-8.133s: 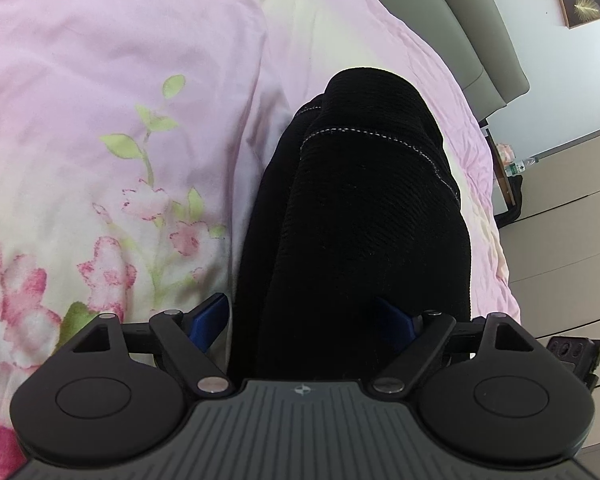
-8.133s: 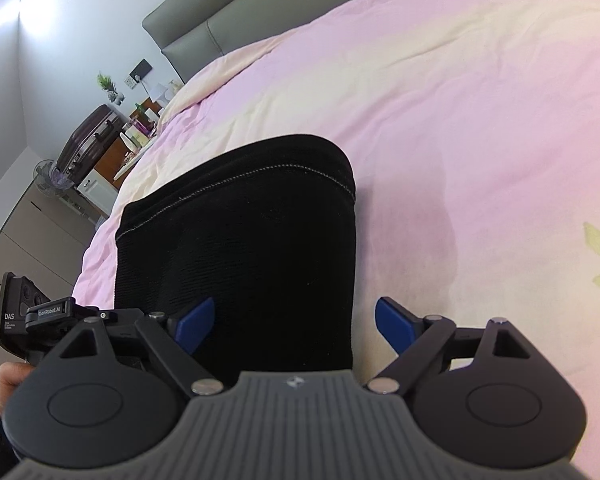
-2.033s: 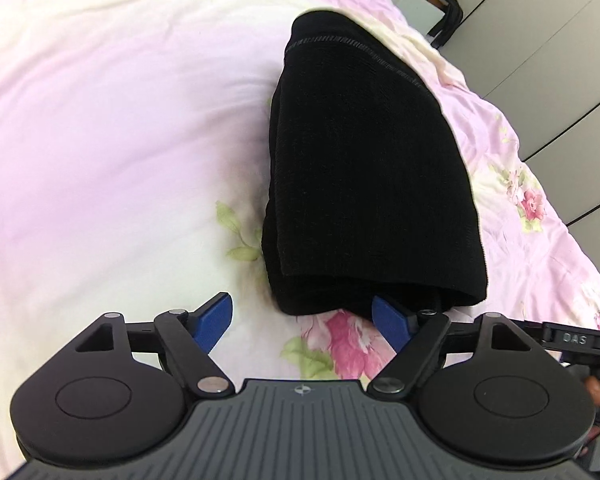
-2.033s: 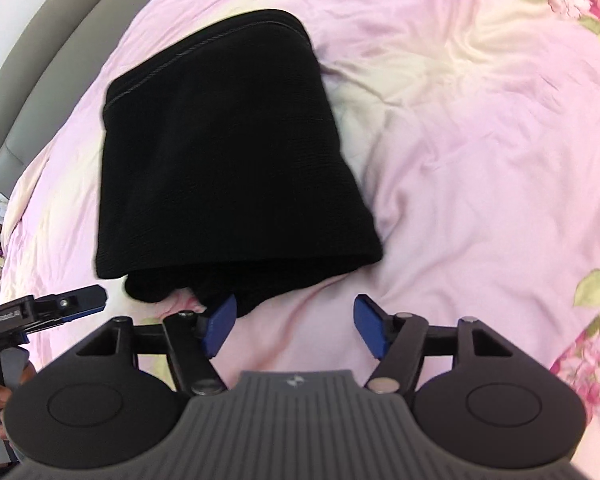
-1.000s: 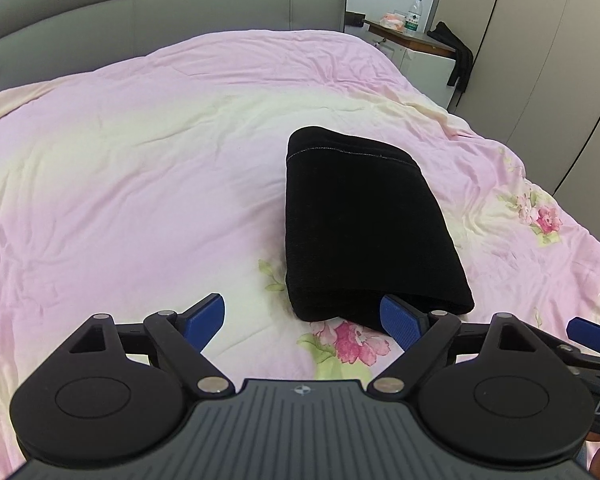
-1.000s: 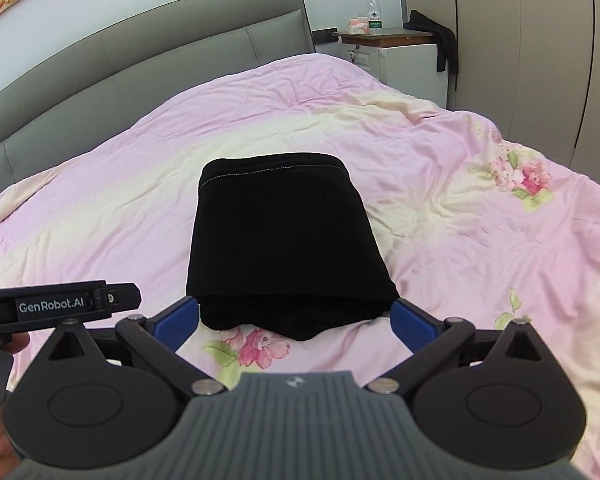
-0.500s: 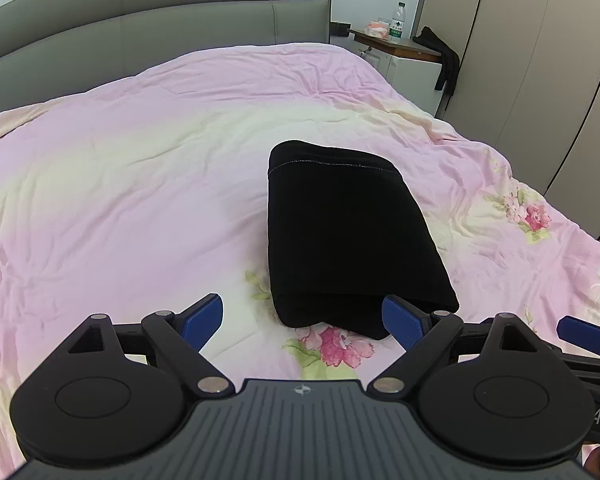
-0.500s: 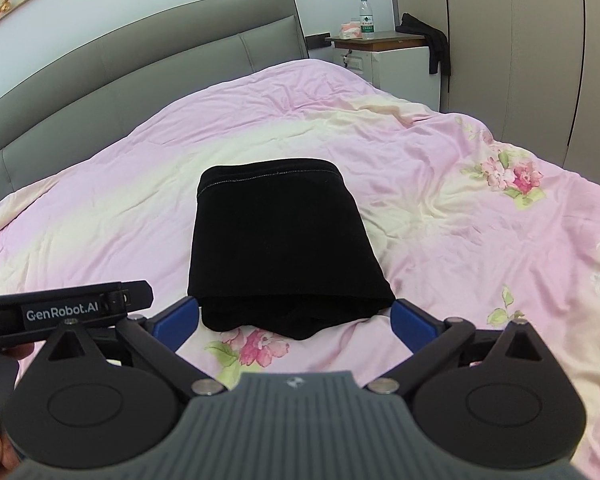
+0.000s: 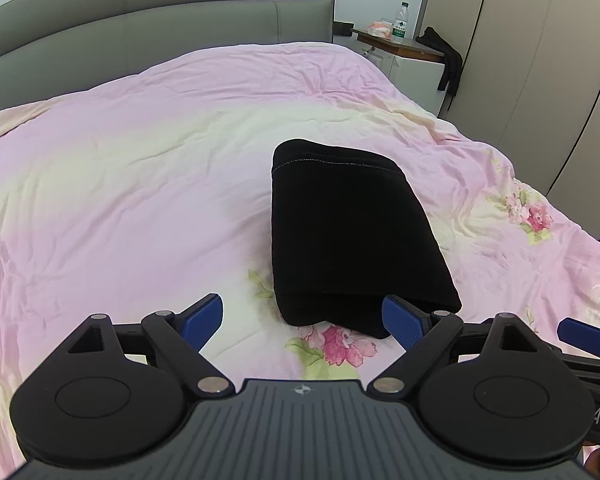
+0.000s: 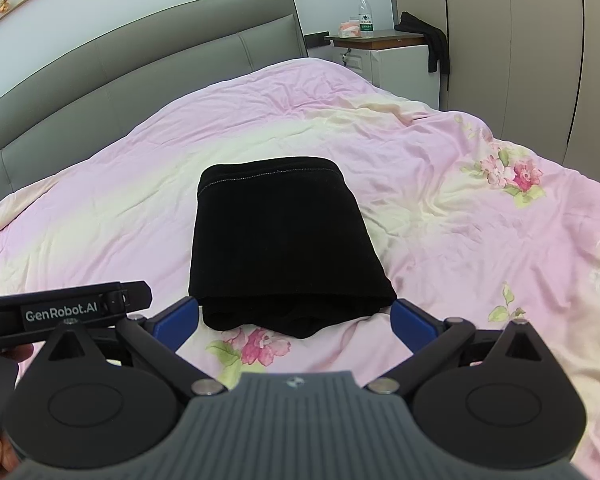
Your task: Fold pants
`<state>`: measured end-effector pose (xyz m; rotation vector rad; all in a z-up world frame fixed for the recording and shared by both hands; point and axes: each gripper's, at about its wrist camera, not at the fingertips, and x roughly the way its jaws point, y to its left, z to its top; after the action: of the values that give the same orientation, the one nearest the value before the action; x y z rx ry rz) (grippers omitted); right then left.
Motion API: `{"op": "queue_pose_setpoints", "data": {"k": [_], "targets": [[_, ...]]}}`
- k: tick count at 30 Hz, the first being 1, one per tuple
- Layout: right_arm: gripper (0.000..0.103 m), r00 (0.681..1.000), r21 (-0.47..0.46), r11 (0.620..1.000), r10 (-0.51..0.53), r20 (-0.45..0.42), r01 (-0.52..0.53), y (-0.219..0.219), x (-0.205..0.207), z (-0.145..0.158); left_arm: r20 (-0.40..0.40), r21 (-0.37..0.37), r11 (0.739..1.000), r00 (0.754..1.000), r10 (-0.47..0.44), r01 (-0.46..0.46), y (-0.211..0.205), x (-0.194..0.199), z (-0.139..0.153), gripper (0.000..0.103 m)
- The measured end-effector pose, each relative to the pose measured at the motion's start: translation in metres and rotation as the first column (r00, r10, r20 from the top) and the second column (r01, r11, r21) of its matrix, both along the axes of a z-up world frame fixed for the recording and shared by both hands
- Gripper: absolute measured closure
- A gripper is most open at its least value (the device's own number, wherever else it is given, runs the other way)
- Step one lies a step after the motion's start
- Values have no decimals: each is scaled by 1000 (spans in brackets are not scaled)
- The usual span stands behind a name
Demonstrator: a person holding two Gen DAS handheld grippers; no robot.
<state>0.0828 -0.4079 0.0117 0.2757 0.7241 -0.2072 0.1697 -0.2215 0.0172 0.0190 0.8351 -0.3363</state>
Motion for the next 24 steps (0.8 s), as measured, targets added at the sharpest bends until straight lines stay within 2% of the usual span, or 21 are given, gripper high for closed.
{"op": "queue_pose_setpoints", "data": {"k": [24], "targets": [[5,1000,14,1000,-12,-13,13,-1,-3,-5,-2,4,1000,1000,-1,1,1,0,-2,0]]}}
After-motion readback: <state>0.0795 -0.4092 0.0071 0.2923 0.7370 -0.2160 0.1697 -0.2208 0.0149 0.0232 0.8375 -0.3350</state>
